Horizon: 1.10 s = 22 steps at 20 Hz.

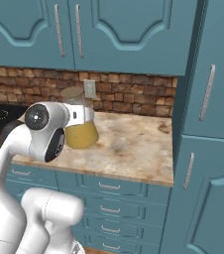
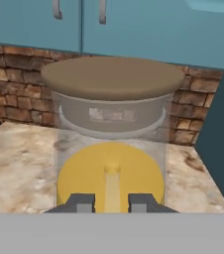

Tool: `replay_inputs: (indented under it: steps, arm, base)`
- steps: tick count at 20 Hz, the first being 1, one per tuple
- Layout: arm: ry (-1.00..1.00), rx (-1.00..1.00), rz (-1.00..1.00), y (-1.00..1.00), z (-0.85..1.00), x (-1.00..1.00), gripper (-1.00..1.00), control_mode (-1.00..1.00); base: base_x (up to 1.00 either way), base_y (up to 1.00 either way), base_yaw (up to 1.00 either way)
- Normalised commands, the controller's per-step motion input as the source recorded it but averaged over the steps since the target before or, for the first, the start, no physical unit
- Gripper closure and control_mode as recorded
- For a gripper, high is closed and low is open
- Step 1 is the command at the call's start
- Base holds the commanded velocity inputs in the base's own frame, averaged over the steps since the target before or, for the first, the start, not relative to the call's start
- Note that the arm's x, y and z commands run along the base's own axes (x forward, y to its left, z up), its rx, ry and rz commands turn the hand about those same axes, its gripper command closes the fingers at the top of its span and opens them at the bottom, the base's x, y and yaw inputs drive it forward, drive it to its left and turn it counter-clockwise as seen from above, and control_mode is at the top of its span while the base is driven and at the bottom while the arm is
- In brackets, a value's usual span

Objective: Move the eggplant and pear from the top shelf to the second highest shelf to make space. Then, place the pitcher from the counter on the cleared top shelf.

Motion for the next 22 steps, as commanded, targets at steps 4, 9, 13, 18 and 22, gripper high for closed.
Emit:
replay_inputs:
  steps: [4, 9, 13, 18, 22]
  arm:
    - [0.03, 0.0, 0.0, 0.0, 0.01, 0.0, 1.0, -1.0]
    - [0.0, 0.0, -0.01, 0.0, 0.0, -0.03, 1.0, 1.0]
    - [0.0, 0.0, 0.0, 0.0, 0.0, 0.0, 1.0, 1.0]
    - [0.0, 0.0, 0.0, 0.0, 0.0, 0.0, 1.0, 1.0]
    - [0.0, 0.0, 0.0, 0.0, 0.0, 0.0, 1.0, 1.0]
  base:
    - [0.0, 0.0, 0.0]
    - [-0.31, 0.0, -0.06]
    - [-0.96, -0.1, -0.17]
    - [-0.49, -0.33, -0.36]
    - [0.0, -0.53, -0.48]
